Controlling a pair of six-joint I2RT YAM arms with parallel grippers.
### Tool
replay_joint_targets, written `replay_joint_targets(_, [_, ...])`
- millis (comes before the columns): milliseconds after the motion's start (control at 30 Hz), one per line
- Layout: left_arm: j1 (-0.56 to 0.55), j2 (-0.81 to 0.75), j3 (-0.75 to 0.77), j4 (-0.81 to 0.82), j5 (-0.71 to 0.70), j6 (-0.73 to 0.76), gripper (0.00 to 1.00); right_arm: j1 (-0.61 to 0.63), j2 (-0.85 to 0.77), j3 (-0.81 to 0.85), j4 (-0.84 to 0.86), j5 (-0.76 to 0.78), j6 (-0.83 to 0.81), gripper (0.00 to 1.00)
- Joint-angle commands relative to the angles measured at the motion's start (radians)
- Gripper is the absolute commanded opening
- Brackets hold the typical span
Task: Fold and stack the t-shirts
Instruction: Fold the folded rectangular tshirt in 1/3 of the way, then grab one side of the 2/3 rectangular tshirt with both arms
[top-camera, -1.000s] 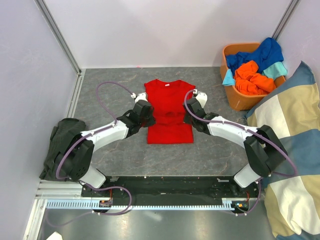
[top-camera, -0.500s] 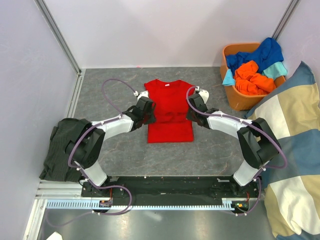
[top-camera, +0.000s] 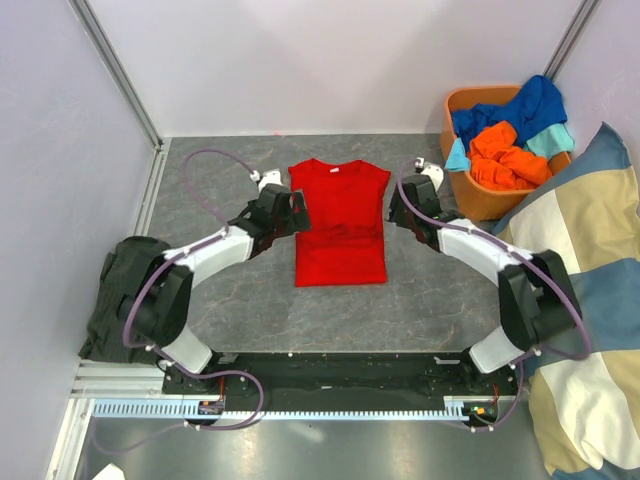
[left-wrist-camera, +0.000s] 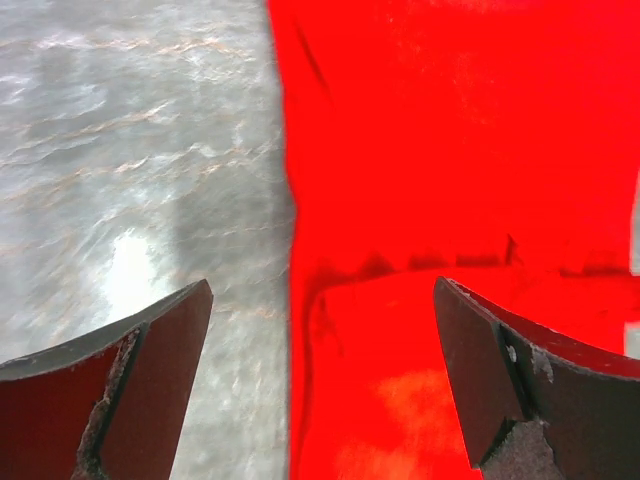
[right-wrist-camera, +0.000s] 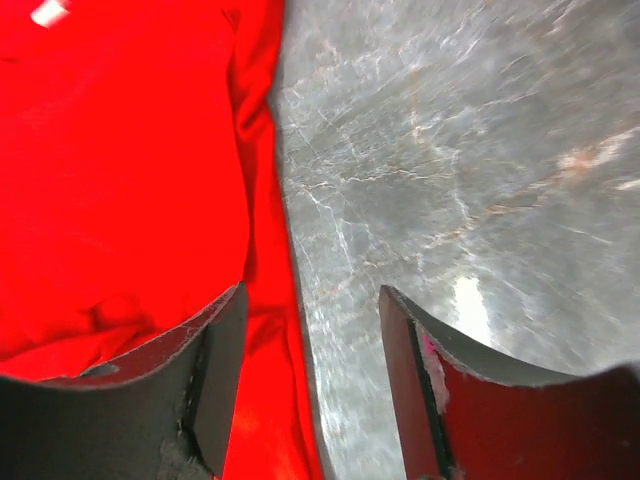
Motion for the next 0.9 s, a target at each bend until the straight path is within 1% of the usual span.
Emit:
replay_joint_targets(0, [-0.006,-0.17,-0.121,0.012,0.035,-0.04,1.0,-0.002,-0.137,-0.075,-0.028,-0.083,-0.02,0.66])
replay_joint_targets(67, [-0.035,-0.239,-0.216,0.013,0.042,-0.072,1.0,0.007,-0.188,-0.163,-0.014,-0.154,0.0,0.69])
replay_joint_targets(133, [-0.075,-0.307,-0.303,0.013,0.027,-0.104,1.0,0.033,-0.249,-0.248,-0.005,-0.172,0.031,0.71])
replay_joint_targets(167, [-0.143,-0.323,-0.328,0.009,-0.022,-0.111,1.0,0.041,-0.27,-0.278,0.0,-0.186,0.038,0.71])
replay_joint_targets(200, [-0.185,-0.334,-0.346,0.001,-0.048,-0.118,1.0,0.053,-0.292,-0.302,0.011,-0.194,0.049,0.71])
replay_joint_targets(233, [-0.225,-0.337,-0.372,-0.005,-0.07,-0.13,1.0,0.075,-0.328,-0.347,0.017,-0.201,0.072,0.72])
replay_joint_targets(267, [-0.295,-0.322,-0.382,-0.011,-0.094,-0.167,1.0,0.088,-0.346,-0.37,0.023,-0.206,0.086,0.72])
replay_joint_targets(333, [-0.34,-0.296,-0.406,-0.028,-0.102,-0.218,1.0,0.134,-0.384,-0.432,0.051,-0.214,0.121,0.72])
replay_joint_targets(367, [-0.365,-0.264,-0.417,-0.027,-0.099,-0.27,1.0,0.147,-0.392,-0.451,0.057,-0.205,0.132,0.72])
replay_joint_targets(467, [-0.385,-0.221,-0.448,0.004,-0.093,-0.33,1.0,0.158,-0.412,-0.52,0.094,-0.2,0.17,0.72])
replay_joint_targets(600, [-0.391,-0.204,-0.463,0.027,-0.105,-0.341,1.0,0.158,-0.404,-0.571,0.158,-0.211,0.196,0.69])
replay_joint_targets(867, [-0.391,-0.26,-0.477,-0.013,-0.154,-0.325,1.0,0.158,-0.318,-0.562,0.215,-0.22,0.196,0.68])
